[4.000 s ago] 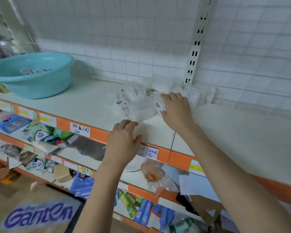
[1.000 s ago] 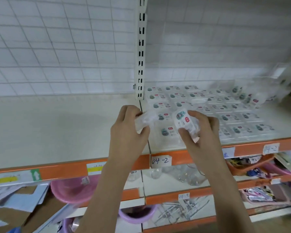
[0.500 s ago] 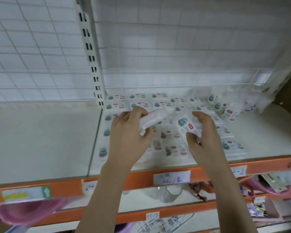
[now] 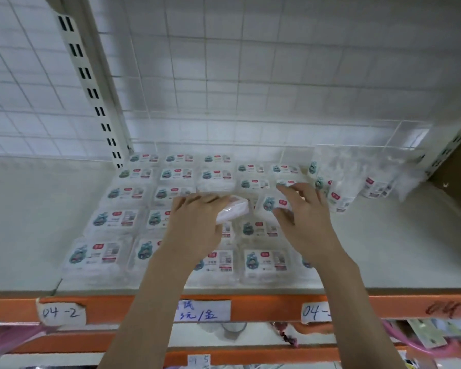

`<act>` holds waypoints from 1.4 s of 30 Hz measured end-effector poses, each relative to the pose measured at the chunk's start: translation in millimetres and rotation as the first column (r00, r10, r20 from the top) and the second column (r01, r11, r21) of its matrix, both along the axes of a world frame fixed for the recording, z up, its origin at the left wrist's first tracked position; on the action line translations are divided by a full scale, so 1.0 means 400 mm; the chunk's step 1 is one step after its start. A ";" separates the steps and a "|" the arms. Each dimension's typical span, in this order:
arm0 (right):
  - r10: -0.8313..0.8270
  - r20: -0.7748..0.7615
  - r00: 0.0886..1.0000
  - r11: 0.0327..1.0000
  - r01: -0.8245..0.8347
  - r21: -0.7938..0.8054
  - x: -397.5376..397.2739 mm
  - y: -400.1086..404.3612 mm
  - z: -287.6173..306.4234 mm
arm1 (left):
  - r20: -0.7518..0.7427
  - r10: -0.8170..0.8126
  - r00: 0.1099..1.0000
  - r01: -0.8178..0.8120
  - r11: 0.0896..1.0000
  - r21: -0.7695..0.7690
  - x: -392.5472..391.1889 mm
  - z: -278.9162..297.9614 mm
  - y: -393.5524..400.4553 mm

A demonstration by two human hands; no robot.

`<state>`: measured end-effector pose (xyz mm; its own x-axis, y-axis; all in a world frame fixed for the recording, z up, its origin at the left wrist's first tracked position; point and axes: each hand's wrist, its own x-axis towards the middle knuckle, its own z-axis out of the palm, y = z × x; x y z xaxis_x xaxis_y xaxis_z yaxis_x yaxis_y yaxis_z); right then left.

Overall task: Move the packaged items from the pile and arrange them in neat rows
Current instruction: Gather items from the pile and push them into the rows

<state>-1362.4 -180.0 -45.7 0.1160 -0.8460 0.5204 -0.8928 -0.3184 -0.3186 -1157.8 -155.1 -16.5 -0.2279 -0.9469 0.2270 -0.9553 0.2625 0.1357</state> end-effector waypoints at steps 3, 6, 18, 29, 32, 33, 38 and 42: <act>-0.002 -0.081 0.997 0.998 -0.003 -0.065 -0.004 -0.023 -0.003 | 0.037 0.014 0.999 -0.016 0.999 0.030 -0.004 -0.001 -0.003; 0.134 -0.097 0.986 0.990 -0.137 -0.033 -0.003 -0.012 0.008 | 0.126 -0.010 0.992 0.001 0.998 0.066 -0.013 0.004 -0.014; 0.262 -0.192 0.946 0.958 -0.229 0.175 0.036 -0.135 0.024 | 0.038 -0.016 0.999 0.012 0.993 0.113 -0.009 -0.002 -0.087; 0.236 -0.267 0.934 0.964 -0.191 0.183 0.096 -0.310 0.009 | -0.033 -0.001 0.999 0.004 0.996 0.085 -0.008 -0.002 -0.079; 0.217 -0.232 0.948 0.966 -0.175 0.190 0.096 -0.328 0.008 | -0.052 0.014 0.999 -0.008 0.995 0.100 -0.007 -0.001 -0.081; 0.220 -0.228 0.948 0.964 -0.176 0.198 0.095 -0.330 0.009 | -0.048 0.019 0.999 -0.014 0.995 0.104 -0.007 0.000 -0.082; 0.230 -0.218 0.948 0.951 -0.172 0.258 0.097 -0.326 0.024 | -0.034 0.015 0.999 -0.011 0.993 0.114 -0.009 0.004 -0.084; 0.200 -0.244 0.949 0.950 -0.127 0.287 0.112 -0.306 0.027 | 0.014 -0.018 1.000 0.016 0.993 0.117 0.004 0.009 -0.079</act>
